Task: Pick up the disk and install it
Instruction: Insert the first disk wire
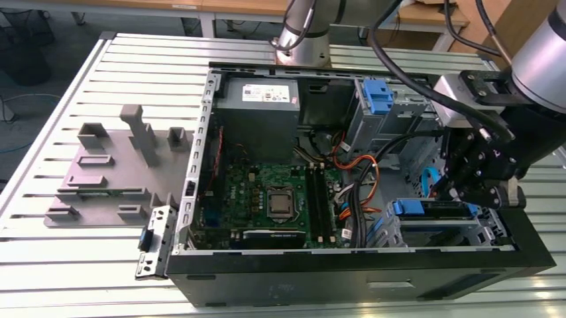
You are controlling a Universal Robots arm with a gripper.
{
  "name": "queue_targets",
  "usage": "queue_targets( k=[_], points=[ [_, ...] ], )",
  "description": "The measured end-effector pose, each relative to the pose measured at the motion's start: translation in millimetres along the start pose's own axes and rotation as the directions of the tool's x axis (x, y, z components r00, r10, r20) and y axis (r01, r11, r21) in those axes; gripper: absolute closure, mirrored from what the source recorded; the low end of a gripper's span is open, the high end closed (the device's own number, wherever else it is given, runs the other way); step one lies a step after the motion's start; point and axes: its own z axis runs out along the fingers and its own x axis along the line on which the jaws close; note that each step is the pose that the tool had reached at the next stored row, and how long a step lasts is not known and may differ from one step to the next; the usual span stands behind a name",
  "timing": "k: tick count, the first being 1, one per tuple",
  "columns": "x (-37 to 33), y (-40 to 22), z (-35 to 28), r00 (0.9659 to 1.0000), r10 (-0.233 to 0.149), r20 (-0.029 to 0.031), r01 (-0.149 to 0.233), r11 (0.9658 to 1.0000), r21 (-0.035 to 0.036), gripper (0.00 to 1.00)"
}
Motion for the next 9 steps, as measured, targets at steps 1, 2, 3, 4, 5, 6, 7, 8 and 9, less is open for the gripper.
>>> queue_targets(
  k=[1,2,3,4,5,6,7,8,9],
  points=[
    [0.1,0.0,0.7,1.0,0.0,0.0001,0.0,1.0,0.0,0.84],
    [0.1,0.0,1.2,1.0,0.0,0.0,0.0,1.0,0.0,0.84],
    [0.1,-0.1,1.5,1.0,0.0,-0.0002,0.0,1.0,0.0,0.84],
    [0.1,-0.6,1.7,1.0,0.0,-0.0003,0.0,1.0,0.0,0.84],
    [0.1,-1.3,1.9,1.0,0.0,-0.0001,0.0,1.0,0.0,0.84],
    [0.1,-1.6,2.0,1.0,0.0,-0.0001,0.0,1.0,0.0,0.84],
    [0.2,-1.7,2.1,1.0,0.0,-0.0001,0.0,1.0,0.0,0.84],
    [0.4,-1.7,2.2,1.0,0.0,0.0,0.0,1.0,0.0,0.84],
    [0.9,-1.7,2.3,1.0,0.0,0.0,0.0,1.0,0.0,0.84]
  ],
)
